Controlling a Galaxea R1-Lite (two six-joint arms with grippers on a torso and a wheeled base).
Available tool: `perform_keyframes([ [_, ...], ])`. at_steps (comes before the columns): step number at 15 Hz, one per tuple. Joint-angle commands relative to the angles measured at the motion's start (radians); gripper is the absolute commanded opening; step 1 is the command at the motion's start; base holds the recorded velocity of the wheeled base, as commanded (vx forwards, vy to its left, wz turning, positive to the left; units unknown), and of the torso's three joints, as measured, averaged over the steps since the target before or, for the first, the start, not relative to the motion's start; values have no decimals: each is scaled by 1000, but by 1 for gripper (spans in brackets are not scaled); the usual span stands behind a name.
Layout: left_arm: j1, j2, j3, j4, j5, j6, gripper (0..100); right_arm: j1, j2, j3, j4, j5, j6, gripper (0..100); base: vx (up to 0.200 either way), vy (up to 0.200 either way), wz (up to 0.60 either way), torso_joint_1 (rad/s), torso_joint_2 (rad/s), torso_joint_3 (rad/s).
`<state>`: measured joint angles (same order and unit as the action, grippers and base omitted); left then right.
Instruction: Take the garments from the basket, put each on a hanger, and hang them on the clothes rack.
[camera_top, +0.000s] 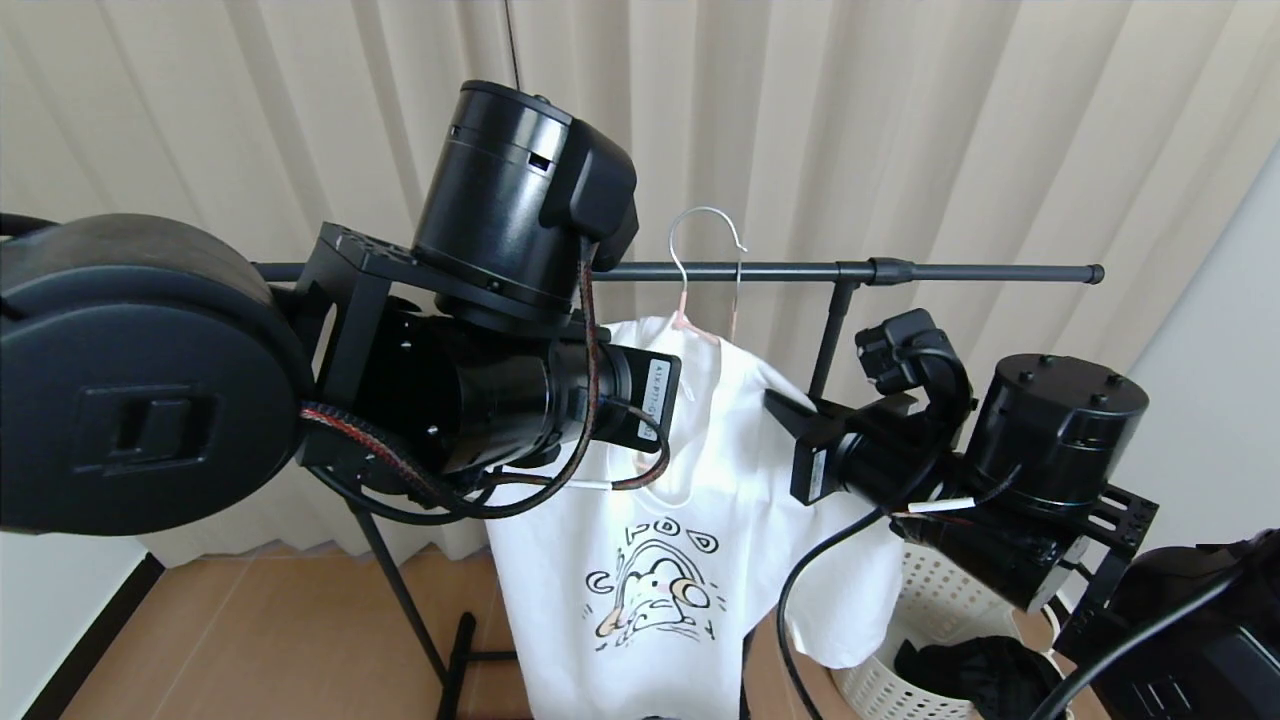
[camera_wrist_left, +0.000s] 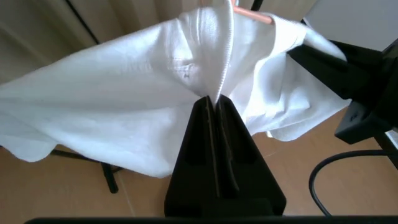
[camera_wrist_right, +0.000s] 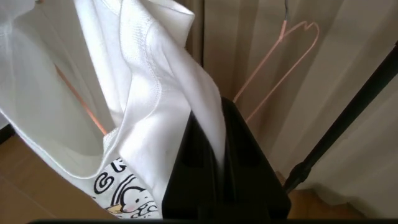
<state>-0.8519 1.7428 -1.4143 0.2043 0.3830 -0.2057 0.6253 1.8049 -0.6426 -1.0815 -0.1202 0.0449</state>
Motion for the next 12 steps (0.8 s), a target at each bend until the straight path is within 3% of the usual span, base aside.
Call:
perform_keyframes([
  [1, 1, 15, -9, -5, 1, -1, 0, -3, -44, 11, -2, 10, 1, 0, 0, 0, 0, 0, 0, 0],
  [10, 1, 60, -18, -77, 5, -12, 0, 2, -122, 49, -3, 53, 3, 0, 0, 0, 0, 0, 0, 0],
  [11, -1, 58, -18, -78, 5, -12, 100, 2, -125, 50, -3, 63, 3, 0, 0, 0, 0, 0, 0, 0],
  [12, -1, 55, -15, -78, 5, -12, 100, 1, -127, 50, -3, 68, 1, 0, 0, 0, 0, 0, 0, 0],
])
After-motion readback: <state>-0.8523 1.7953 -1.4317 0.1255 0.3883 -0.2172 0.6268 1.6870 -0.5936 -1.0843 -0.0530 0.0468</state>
